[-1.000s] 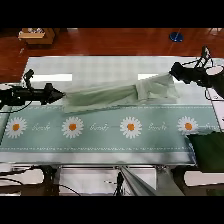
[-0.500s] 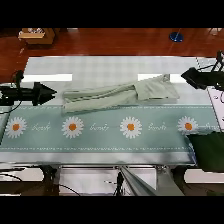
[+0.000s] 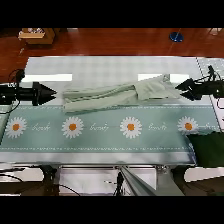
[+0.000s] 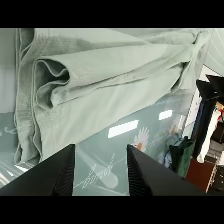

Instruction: Fold the shirts.

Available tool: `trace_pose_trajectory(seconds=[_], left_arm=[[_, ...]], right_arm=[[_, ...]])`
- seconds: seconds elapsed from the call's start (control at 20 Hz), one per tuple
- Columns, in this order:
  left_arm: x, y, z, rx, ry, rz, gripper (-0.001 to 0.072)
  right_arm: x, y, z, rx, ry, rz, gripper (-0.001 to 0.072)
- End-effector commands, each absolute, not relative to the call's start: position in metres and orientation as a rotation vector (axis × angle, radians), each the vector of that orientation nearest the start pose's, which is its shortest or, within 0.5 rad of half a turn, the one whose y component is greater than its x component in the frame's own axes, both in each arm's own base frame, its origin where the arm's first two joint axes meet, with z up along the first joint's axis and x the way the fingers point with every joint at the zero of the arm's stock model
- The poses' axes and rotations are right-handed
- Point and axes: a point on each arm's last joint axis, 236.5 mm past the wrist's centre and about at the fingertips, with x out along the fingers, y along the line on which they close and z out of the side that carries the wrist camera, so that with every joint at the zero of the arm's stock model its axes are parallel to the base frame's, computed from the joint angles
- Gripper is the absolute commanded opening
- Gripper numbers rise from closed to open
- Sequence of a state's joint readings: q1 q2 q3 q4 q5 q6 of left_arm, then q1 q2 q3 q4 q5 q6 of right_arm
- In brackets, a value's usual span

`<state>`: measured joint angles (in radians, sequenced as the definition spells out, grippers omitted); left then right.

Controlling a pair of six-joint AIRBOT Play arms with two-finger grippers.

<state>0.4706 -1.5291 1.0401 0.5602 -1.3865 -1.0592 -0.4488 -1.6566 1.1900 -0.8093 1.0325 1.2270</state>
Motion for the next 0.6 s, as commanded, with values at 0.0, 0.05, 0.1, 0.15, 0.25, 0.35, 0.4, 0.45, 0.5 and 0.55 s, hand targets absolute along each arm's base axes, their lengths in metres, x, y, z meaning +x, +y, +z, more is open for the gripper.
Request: trace_pose_trajectory(seconds=[0.0,0.05,0.1,0.15,0.25,0.35,0.4,0.45,0.5,0.55], left_arm=[[0.381,-0.031,-0.011,-0.957,1.226,-0.523,0.0393],[0.381,-0.031,-0.011,-0.956,1.226,-0.522,0.0393],[0.381,-0.031,-0.011,-0.957,1.226,-0.522,0.0393],[0.381,-0.031,-0.011,-0.957,1.226,-0.522,0.0393],[0.381,-0.031,-0.011,-0.957,1.225,-0.521,0.0393],[0.381,-0.031,-0.011,-0.958,1.226,-0.522,0.0389],[0.381,-0.031,-0.011,-0.957,1.226,-0.523,0.0374],[0.381,-0.031,-0.01,-0.958,1.226,-0.524,0.0338],[0.38,-0.033,-0.008,-0.965,1.227,-0.536,0.0204],[0.378,-0.038,-0.003,-0.98,1.227,-0.562,0.0084]], right_arm=[[0.452,-0.024,-0.093,0.844,1.2,0.151,0.062],[0.457,-0.01,-0.097,0.848,1.2,0.172,0.0619],[0.463,0.004,-0.099,0.852,1.19,0.195,0.0612],[0.469,0.015,-0.098,0.853,1.179,0.209,0.0585],[0.477,0.031,-0.094,0.825,1.155,0.236,0.0335],[0.479,0.035,-0.08,0.783,1.153,0.308,0.0085],[0.478,0.035,-0.069,0.777,1.16,0.345,0.0021],[0.478,0.033,-0.056,0.776,1.156,0.374,0.0021],[0.477,0.029,-0.038,0.767,1.141,0.397,0.0021],[0.476,0.025,-0.019,0.755,1.119,0.413,0.002]])
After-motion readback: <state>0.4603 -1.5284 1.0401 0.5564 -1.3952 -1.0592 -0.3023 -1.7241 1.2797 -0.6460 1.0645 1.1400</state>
